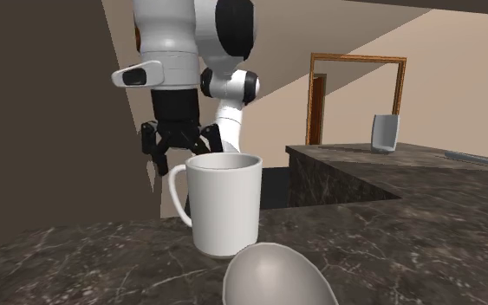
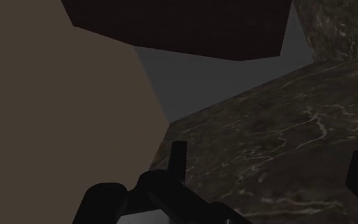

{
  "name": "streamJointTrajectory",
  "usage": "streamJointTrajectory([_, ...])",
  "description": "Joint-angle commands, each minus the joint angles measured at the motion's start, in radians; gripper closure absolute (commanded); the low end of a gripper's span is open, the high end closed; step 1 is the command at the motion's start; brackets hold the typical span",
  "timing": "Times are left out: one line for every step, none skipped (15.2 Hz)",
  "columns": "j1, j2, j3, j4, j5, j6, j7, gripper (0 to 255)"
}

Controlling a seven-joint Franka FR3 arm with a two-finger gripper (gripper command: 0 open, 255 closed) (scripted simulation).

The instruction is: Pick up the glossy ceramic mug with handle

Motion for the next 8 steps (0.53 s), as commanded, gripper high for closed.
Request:
streamJointTrajectory([0.007,0.049,0.035,0.065,0.006,-0.008,0.046,0])
streamJointTrajectory([0.010,0.078,0.051,0.104,0.005,-0.015,0.067,0])
streamJointTrajectory([0.012,0.107,0.068,0.145,0.003,-0.023,0.088,0])
streamJointTrajectory([0.014,0.138,0.084,0.187,0.000,-0.031,0.110,0])
streamJointTrajectory([0.017,0.169,0.100,0.230,-0.004,-0.040,0.132,0])
streamJointTrajectory([0.020,0.202,0.117,0.275,-0.010,-0.050,0.155,0])
streamJointTrajectory([0.023,0.235,0.133,0.321,-0.017,-0.061,0.178,0])
streamJointTrajectory([0.027,0.270,0.150,0.369,-0.026,-0.073,0.202,0])
